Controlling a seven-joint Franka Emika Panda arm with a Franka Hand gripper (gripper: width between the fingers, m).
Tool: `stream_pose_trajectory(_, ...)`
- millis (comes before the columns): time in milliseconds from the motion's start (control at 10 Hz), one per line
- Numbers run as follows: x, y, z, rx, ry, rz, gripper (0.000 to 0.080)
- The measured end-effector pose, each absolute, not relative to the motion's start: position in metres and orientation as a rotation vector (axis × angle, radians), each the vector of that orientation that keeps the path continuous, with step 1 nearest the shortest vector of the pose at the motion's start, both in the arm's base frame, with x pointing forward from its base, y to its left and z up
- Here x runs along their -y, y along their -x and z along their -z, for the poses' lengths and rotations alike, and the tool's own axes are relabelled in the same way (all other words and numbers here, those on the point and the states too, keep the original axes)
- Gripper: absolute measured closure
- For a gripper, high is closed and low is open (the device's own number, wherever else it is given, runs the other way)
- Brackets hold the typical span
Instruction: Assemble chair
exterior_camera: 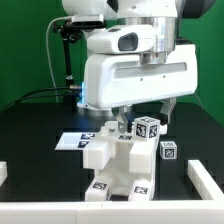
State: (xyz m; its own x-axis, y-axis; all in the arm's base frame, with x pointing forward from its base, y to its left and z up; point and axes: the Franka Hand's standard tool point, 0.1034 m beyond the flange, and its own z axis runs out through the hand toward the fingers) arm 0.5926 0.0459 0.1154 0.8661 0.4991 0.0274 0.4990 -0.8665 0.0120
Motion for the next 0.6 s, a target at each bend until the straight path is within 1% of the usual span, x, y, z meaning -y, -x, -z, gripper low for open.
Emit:
stream_pose_trajectory(100, -0.0457, -0.5922, -0.1151, -0.797, -3.034, -0.045, 0.0150)
stream_pose_trajectory(200, -0.0451, -0.5920, -0.1149, -0.794, -3.035, -0.045, 0.0289)
stream_pose_trajectory(300, -0.0455, -0.5919, -0.1148, -0.682, -3.065, -0.045, 0.0427)
stream_pose_trajectory(400, -0.0456, -0.5917, -0.1146, -0.551, -3.093, -0.045, 0.0427)
stream_pose_trajectory(500, -0.0456, -0.5917, -0.1146, -0.462, -3.108, -0.044, 0.0515)
stream_pose_trajectory(600, -0.0456, -0.5917, -0.1146, -0.352, -3.124, -0.044, 0.0515)
